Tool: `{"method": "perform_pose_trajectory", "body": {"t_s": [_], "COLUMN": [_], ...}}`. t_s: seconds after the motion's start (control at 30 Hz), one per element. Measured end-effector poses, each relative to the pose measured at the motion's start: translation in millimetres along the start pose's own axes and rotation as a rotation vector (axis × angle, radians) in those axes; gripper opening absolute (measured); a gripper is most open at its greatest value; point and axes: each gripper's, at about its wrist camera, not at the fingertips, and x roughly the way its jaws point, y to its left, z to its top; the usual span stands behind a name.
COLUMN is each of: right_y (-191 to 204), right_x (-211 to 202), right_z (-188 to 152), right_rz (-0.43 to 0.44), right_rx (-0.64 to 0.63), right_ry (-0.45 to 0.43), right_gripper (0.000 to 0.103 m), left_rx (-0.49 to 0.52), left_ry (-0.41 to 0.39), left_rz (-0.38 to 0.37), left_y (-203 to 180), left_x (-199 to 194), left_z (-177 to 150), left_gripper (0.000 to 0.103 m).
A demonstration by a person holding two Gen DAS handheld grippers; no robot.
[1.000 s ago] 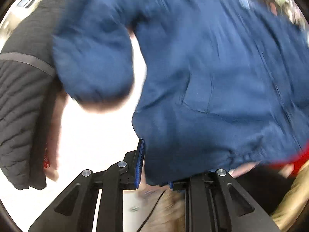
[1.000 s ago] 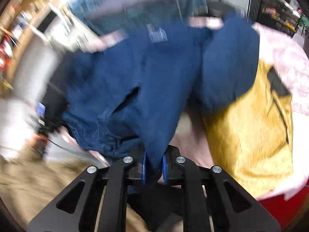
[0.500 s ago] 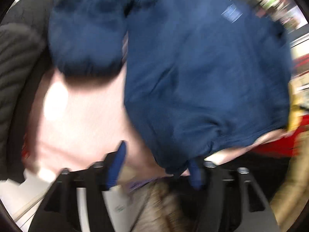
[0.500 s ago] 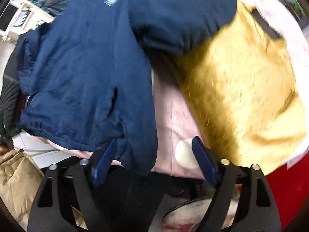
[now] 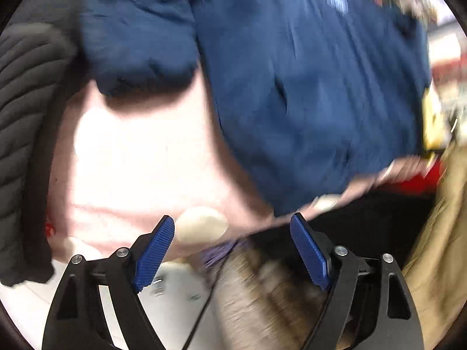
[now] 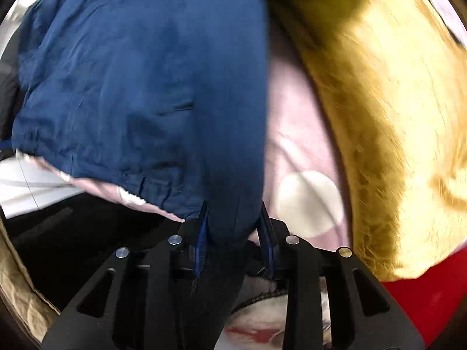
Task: Fold large clothes
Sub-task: 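Lift and shake the navy jacket flat, then open both tools, then grasp the jacket sleeve cuff with the right tool and lift it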
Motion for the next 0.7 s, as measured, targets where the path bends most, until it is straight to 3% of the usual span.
{"method": "perform_pose_trajectory", "body": {"t_s": [0.03, 0.1, 0.17, 0.3, 0.43, 0.57, 0.63, 0.7], "right_y": [1, 8, 14, 11, 16, 25, 26, 24], "right_x": [-9, -28, -54, -105, -127, -124, -117, -108], "right_z": [2, 6, 12, 26, 41, 54, 61, 68], "right_rz": [0.014, -0.014, -0.031, -0.04, -0.116, -0.19, -0.212, -0.251], "right_rx": [0.008, -0.017, -0.045, 0.014, 0.026, -0.003, -0.003, -0.014], "right_ry": [-0.005, -0.053, -0.122, -0.306, -0.447, -0.482, -0.495, -0.498], "right_gripper": [0.04, 0.057, 0.064, 0.064, 0.064, 0.066, 0.073, 0.074], "left_rx": [-0.014, 0.011, 0.064, 0.072, -0.032, -0.05, -0.039, -0.031], "left_ry": [-0.055, -0.134, -0.168, -0.178, -0.177, -0.198, -0.168, -0.14], "left_rz": [-0.039, -0.1, -0.089, -0.022, -0.056, -0.014, 0.024, 0.061], "left_y": [-4, -18, -45, -76, -96, -124, -135, -140], "left_x": [-11, -29, -30, -2, 32, 59, 75, 87], "left_z": [5, 17, 33, 63, 81, 97, 103, 102], "left_gripper": [0.08, 0.08, 0.082, 0.084, 0.084, 0.084, 0.084, 0.084]}}
